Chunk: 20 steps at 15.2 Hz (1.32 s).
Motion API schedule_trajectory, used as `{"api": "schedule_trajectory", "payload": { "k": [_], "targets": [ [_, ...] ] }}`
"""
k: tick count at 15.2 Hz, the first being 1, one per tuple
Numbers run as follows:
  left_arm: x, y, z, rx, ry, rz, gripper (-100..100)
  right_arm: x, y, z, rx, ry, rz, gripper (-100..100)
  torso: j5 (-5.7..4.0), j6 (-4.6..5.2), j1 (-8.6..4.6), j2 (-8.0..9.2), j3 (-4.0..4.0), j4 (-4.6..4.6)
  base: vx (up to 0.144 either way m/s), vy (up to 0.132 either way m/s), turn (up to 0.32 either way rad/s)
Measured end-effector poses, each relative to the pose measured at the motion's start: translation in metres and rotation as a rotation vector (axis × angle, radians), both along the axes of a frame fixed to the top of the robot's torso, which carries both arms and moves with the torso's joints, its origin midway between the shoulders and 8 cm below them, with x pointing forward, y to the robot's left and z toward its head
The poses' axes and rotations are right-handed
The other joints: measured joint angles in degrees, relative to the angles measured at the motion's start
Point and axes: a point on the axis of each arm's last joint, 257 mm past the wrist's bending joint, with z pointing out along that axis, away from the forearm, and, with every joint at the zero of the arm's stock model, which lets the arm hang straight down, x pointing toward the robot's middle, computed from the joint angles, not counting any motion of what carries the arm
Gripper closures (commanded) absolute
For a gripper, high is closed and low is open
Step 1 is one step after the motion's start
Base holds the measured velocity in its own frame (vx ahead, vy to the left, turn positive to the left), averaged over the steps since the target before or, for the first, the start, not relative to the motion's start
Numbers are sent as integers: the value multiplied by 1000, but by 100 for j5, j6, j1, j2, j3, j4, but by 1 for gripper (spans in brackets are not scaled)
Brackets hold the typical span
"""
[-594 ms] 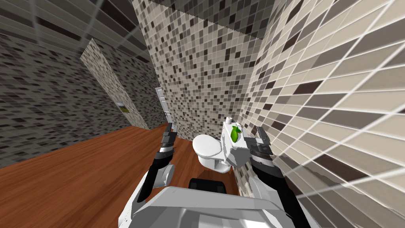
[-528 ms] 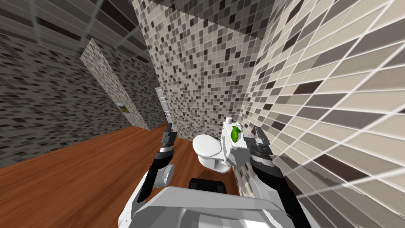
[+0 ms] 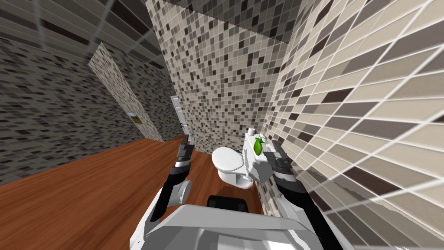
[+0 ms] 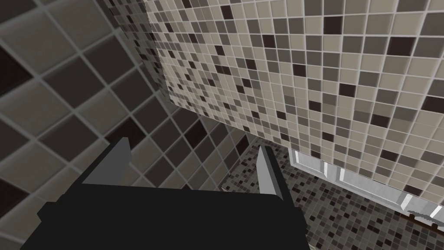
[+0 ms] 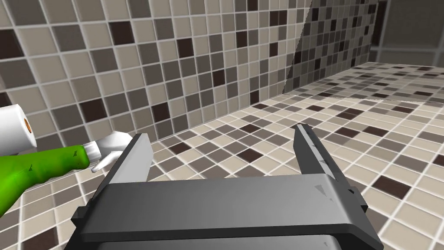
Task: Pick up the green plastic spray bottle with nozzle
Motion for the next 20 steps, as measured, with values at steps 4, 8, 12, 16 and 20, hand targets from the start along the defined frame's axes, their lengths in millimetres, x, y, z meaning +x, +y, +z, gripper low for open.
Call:
{"api": "schedule_trajectory", "payload": {
  "k": [4, 8, 12, 16, 20],
  "targets": [
    [0, 0, 0, 0, 0, 0, 0, 9, 7, -17, -43, 48, 57, -100, 1, 0, 3, 1, 1, 0, -24, 47, 9],
    [0, 0, 0, 0, 0, 0, 0, 13, 20, -41, -86, 108, 119, -100, 3, 0, 15, 4, 2, 1, -27, 72, 16],
    [0, 0, 0, 0, 0, 0, 0, 20, 26, -66, -131, 170, 171, -100, 3, 1, 8, -1, 0, 0, -17, 62, 17],
    [0, 0, 0, 0, 0, 0, 0, 20, 29, -96, -176, 246, 223, -100, 3, 0, 14, -1, -1, 0, -15, 65, 23],
    [0, 0, 0, 0, 0, 0, 0, 24, 29, -121, -220, 307, 259, -100, 2, 0, 8, -1, 0, 0, -17, 57, 25]
  ]
}}
